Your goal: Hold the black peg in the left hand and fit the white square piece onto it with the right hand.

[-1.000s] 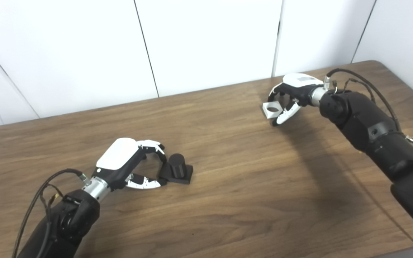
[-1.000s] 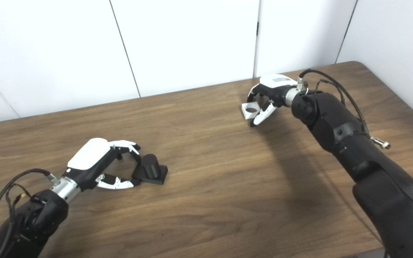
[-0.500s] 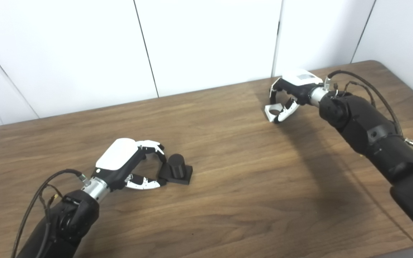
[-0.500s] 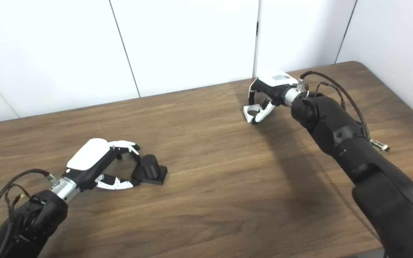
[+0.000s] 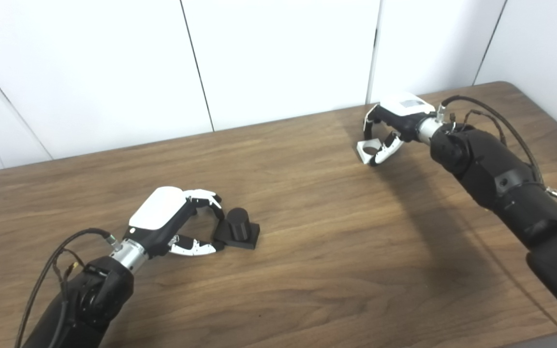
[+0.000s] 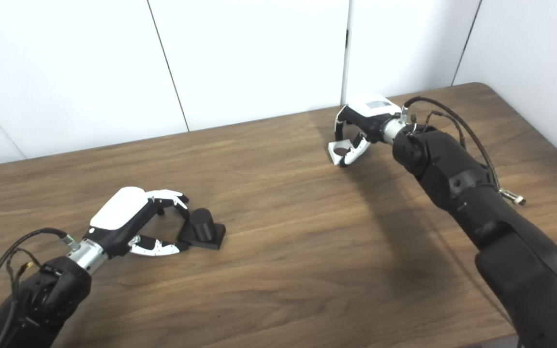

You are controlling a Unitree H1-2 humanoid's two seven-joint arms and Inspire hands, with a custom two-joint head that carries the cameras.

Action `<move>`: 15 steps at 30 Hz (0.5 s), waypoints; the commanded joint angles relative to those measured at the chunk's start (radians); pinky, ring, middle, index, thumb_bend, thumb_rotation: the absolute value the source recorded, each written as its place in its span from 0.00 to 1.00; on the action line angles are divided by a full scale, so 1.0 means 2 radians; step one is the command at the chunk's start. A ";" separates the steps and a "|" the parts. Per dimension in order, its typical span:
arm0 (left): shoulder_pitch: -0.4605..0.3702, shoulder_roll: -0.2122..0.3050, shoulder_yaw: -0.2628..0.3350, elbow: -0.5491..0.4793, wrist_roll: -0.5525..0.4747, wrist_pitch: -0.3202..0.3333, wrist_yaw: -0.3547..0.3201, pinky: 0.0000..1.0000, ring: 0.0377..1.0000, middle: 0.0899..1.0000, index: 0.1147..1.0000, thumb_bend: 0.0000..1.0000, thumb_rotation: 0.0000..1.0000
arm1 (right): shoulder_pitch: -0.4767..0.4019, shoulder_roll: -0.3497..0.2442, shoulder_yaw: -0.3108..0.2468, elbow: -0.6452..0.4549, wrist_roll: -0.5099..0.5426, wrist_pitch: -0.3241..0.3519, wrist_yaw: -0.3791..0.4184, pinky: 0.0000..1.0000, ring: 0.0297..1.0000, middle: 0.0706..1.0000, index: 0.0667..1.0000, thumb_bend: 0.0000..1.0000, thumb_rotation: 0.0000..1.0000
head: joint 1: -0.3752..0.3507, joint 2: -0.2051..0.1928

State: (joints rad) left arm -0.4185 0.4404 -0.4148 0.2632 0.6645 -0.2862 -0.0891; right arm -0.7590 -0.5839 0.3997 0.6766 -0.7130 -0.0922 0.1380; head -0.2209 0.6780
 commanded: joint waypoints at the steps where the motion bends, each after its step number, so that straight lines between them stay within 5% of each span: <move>1: 0.019 0.020 -0.010 0.018 0.022 0.025 -0.034 0.60 0.73 0.76 0.50 0.80 0.22 | -0.007 -0.017 -0.006 -0.016 -0.006 0.007 -0.002 0.69 0.79 0.78 0.46 0.52 0.15 | 0.000 0.000; 15: 0.014 0.014 -0.011 0.022 0.015 0.019 -0.036 0.60 0.73 0.77 0.51 0.79 0.20 | 0.001 -0.039 -0.025 -0.108 -0.011 0.020 0.026 0.74 0.81 0.78 0.46 0.52 0.15 | -0.001 0.001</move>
State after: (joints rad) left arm -0.4193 0.4404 -0.4153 0.2621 0.6618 -0.2873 -0.0892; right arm -0.7092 -0.6323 0.3761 0.5117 -0.7347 -0.0538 0.1967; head -0.2224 0.6795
